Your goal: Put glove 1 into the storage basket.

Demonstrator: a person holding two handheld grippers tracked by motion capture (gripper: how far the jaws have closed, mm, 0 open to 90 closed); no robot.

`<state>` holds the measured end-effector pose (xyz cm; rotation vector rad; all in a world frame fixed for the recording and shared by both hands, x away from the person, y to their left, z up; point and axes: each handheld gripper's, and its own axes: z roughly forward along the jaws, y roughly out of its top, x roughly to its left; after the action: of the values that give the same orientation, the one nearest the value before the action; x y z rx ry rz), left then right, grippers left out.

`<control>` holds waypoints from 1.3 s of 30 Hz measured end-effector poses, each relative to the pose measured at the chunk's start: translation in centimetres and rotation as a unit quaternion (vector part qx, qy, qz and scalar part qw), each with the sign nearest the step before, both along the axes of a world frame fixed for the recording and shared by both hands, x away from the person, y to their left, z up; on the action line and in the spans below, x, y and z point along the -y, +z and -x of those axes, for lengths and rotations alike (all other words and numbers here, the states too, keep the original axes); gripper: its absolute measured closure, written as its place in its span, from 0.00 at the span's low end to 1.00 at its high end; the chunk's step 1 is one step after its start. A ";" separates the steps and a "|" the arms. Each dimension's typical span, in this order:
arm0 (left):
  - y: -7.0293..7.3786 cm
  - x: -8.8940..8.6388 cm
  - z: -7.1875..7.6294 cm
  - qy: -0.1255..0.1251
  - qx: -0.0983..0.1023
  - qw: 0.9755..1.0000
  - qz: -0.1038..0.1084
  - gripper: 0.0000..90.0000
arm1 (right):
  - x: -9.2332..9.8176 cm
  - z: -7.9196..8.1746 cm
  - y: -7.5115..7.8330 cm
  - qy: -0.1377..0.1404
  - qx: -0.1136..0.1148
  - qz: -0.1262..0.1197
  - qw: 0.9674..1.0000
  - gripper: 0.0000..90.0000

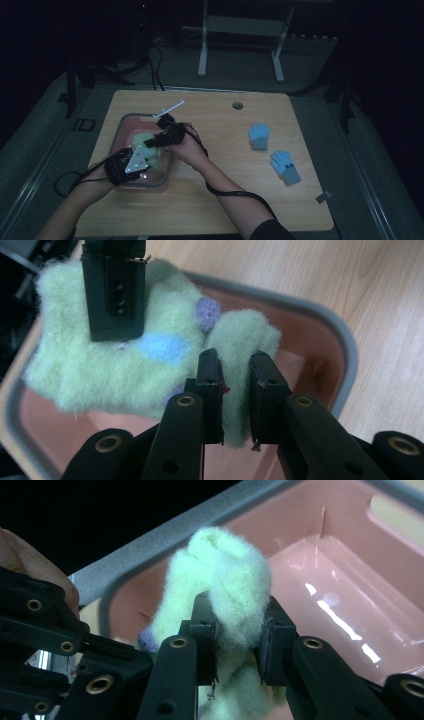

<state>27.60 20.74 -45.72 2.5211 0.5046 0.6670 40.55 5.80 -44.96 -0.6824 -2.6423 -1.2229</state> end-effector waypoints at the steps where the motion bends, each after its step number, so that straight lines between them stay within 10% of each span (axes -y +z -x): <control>1: -0.6 0.0 -0.5 0.000 -0.010 1.000 -0.005 0.87 | -0.2 -0.2 -0.8 -0.004 -0.004 0.006 1.000 0.82; 13: -2.6 0.7 -2.6 0.001 -0.053 0.997 -0.048 0.87 | -0.7 -1.4 -3.6 -0.015 -0.023 0.033 0.999 0.80; 24: -4.1 0.4 -3.9 0.024 -0.124 0.990 -0.066 0.79 | 1.0 -1.5 -3.3 -0.022 -0.024 0.020 0.999 0.61; 39: -1.8 0.5 -3.4 0.090 -0.112 0.988 0.050 0.19 | 4.8 0.7 -1.1 0.003 -0.002 -0.016 1.000 0.52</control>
<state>31.04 20.23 -47.56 2.4871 0.8314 0.4097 39.86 1.01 -46.06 -0.6700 -2.6150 -1.2578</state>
